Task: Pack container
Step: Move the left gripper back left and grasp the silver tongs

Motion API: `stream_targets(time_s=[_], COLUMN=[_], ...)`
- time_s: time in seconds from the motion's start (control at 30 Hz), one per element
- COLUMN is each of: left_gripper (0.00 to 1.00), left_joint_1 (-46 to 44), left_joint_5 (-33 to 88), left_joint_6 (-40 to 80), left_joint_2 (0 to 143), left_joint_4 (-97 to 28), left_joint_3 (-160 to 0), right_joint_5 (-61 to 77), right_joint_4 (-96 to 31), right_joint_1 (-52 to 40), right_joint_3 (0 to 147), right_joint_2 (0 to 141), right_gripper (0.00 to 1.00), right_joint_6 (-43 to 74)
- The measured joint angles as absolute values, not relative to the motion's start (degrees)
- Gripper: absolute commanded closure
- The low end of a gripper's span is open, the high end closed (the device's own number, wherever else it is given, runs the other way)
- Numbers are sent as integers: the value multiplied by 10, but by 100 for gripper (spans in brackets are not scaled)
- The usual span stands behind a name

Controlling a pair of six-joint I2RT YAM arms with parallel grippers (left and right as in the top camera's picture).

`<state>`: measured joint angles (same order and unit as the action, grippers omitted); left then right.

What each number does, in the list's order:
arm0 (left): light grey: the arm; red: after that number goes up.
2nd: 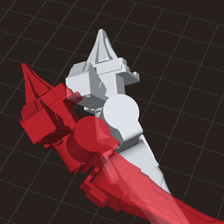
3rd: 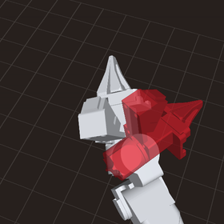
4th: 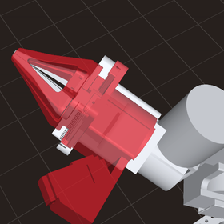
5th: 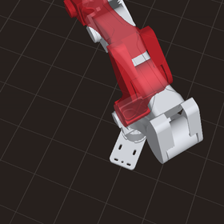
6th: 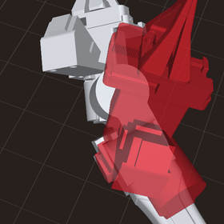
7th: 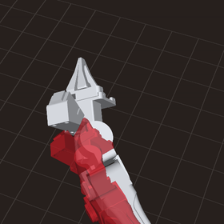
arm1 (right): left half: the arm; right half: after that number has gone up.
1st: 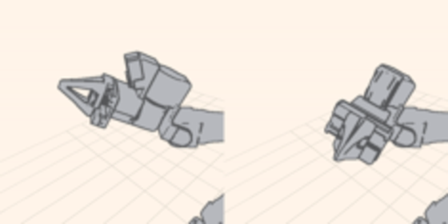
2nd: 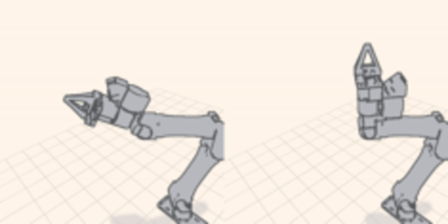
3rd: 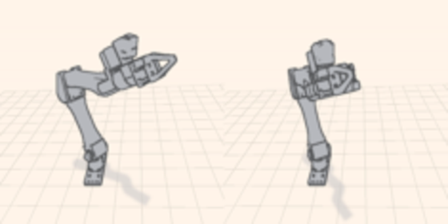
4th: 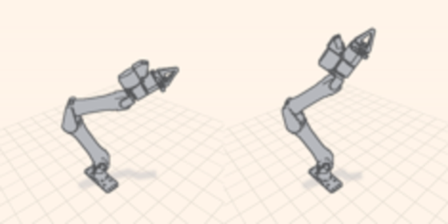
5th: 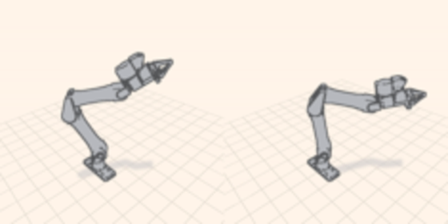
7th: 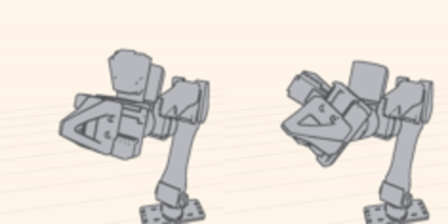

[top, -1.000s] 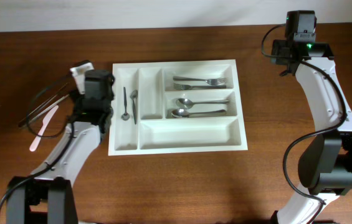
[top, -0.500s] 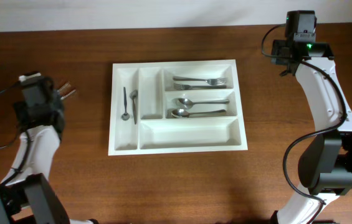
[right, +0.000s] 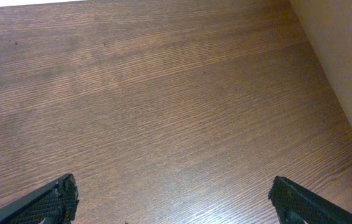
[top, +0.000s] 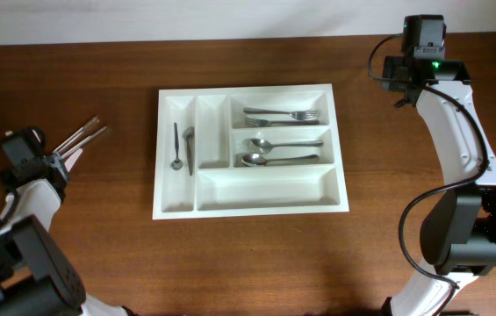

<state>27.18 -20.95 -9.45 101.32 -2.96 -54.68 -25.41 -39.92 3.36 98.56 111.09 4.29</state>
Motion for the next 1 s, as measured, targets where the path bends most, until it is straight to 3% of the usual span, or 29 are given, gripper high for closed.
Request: stream_targets(time_s=[0.67,1.0], left_gripper=[22,25], left_joint_1=[271,271], left_joint_5=[-199,-179], left_joint_6=[-125,-137], left_joint_2=[1082,1112], left_joint_4=[117,118], left_joint_3=[-548,-560], right_joint_5=[-254,-254], right_joint_4=[-399,-399], right_joint_1=[34,34], right_joint_3=[986,986], right_joint_2=[1111,1111], right_gripper=[1,1], right_joint_6=[43,43])
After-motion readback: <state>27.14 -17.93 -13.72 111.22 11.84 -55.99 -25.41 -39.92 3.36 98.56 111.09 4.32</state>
